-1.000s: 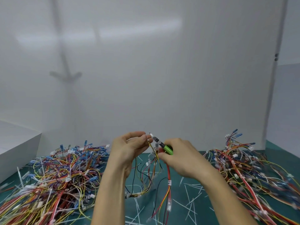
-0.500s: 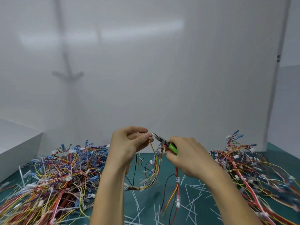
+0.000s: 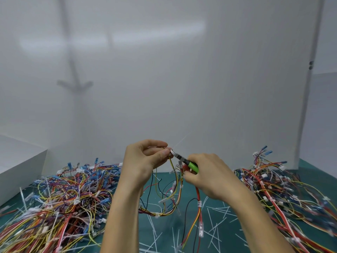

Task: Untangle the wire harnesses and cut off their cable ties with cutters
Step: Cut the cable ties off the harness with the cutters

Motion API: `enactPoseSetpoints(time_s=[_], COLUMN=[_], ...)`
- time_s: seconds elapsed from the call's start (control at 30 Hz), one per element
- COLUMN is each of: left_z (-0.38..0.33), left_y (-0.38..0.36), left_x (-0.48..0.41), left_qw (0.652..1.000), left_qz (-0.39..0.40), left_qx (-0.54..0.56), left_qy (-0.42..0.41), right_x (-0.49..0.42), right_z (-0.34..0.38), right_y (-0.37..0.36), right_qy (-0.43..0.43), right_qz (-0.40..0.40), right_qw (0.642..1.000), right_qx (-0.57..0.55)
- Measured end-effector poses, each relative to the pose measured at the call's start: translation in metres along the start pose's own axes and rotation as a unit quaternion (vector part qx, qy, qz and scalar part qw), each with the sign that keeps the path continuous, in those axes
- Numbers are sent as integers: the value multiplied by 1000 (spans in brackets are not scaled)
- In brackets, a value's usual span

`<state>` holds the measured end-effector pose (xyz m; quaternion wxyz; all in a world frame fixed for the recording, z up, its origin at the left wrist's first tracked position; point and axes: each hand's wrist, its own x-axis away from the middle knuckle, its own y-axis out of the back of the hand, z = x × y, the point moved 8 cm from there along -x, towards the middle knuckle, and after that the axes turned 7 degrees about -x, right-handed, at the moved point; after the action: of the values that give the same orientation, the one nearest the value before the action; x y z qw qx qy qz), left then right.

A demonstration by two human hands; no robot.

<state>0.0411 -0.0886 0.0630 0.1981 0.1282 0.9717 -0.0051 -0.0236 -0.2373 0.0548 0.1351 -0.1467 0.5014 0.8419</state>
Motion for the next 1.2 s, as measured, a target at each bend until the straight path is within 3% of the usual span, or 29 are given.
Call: enactPoseSetpoints(time_s=[0.33, 0.6, 0.73, 0.87, 0.97, 1.07, 1.2], left_z=[-4, 30, 62, 97, 120, 145, 157], left_y=[-3, -20, -20, 3, 4, -8, -20], left_x=[2, 10, 11, 2, 8, 18, 17], left_qw=[997, 968, 920, 810, 742, 732, 737], left_qz=[19, 148, 186, 163, 210, 263, 248], left_qx=[-70, -160, -294, -532, -599, -577, -585], left_qy=[-8, 120, 181, 185, 215, 250, 231], right_x=[0, 0, 0, 0, 0, -1, -2], right_z=[2, -22, -29, -33, -32, -32, -31], right_y=[5, 20, 20, 21, 21, 18, 15], right_qy=[-17, -71, -80, -92, -93, -93, -92], right_qz=[-27, -122, -140, -140, -139, -134, -127], right_qw=[998, 966, 960, 964, 966, 968, 973], right_qx=[-51, -216, -227, -209, -197, -193, -170])
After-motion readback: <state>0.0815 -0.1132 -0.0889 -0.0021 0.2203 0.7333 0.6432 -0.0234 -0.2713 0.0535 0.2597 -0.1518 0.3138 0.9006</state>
